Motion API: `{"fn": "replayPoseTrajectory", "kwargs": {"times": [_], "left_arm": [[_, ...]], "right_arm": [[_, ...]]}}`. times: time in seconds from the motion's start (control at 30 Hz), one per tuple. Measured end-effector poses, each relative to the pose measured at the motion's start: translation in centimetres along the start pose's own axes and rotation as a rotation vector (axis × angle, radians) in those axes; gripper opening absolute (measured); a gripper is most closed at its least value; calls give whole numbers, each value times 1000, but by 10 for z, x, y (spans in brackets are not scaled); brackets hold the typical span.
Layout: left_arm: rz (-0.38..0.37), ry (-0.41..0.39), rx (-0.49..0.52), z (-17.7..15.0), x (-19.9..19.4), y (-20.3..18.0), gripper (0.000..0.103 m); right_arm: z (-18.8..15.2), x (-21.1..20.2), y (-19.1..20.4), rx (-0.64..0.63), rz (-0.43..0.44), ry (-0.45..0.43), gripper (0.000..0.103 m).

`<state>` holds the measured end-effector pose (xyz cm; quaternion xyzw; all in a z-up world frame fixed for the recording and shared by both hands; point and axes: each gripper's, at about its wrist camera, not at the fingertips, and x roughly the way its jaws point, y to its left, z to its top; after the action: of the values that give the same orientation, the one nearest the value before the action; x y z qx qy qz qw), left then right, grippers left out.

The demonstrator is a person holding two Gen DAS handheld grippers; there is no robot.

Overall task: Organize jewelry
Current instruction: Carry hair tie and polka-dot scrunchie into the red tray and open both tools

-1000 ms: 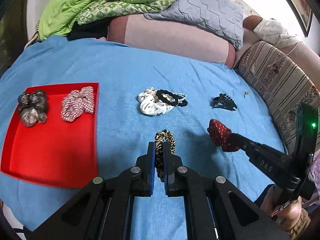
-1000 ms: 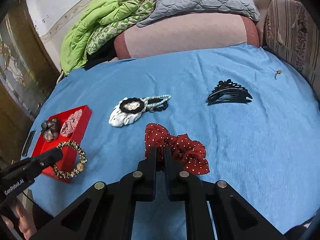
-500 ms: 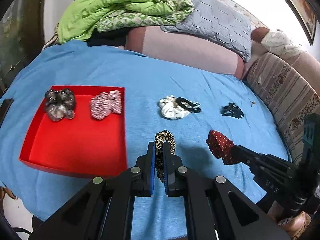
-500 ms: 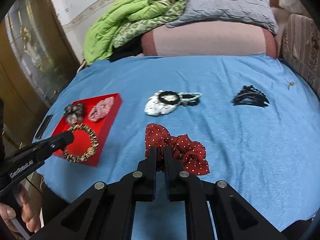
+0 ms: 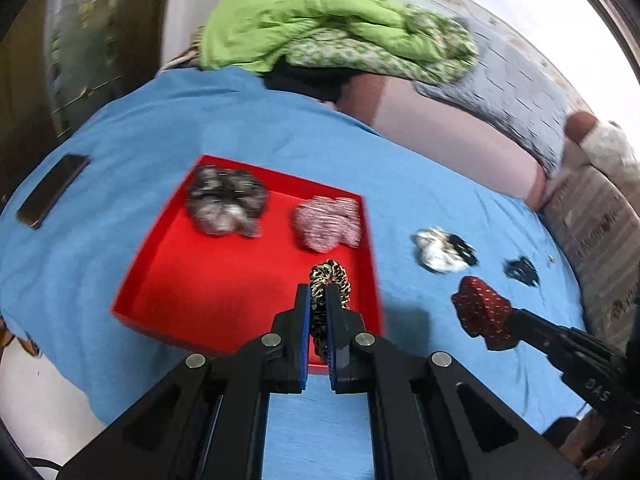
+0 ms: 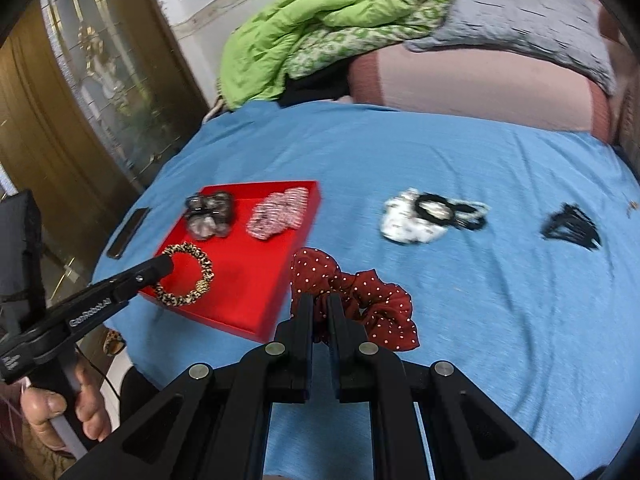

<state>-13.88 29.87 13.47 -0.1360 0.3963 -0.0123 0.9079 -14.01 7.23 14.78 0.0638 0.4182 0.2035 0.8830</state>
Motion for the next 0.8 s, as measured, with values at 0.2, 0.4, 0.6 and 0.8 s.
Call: {"fn": "replayPoseTrajectory", "kwargs": {"times": [0.2, 0.4, 0.6, 0.8], "left_arm": [[73, -6, -38, 11, 7, 41, 7], [121, 33, -43, 16, 30, 68, 7], [147, 65, -46, 17, 46, 86, 7], [151, 85, -58, 16, 56, 97, 7]], "right_arm": [[18, 28, 44, -69, 62, 22, 8], [23, 66, 80, -156, 69, 48, 8], [16, 113, 99, -193, 71, 130, 8], [2, 136, 101, -199, 75, 193, 8]]}}
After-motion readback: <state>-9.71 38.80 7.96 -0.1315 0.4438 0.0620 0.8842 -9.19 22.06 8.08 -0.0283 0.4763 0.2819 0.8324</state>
